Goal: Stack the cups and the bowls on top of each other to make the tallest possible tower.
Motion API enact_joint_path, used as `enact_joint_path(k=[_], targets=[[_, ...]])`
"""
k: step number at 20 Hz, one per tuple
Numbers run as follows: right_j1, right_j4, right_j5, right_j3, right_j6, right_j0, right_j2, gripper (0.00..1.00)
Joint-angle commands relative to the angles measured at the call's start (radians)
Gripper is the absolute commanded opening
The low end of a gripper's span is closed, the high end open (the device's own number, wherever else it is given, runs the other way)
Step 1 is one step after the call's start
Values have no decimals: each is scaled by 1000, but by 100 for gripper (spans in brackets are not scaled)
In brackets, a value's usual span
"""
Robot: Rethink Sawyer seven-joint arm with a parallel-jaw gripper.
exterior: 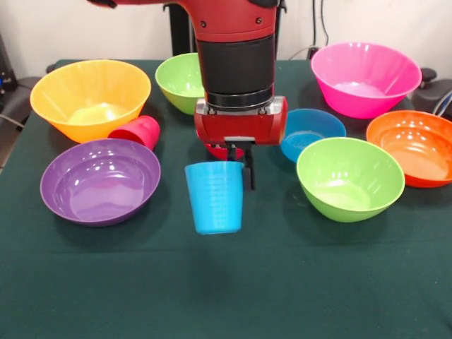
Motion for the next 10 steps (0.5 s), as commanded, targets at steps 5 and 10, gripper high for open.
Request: enact_joint_path(k=[5, 10], targets=[[143, -4, 524, -322, 34, 106, -67, 0], [210, -15, 668, -409, 28, 129, -65, 0]])
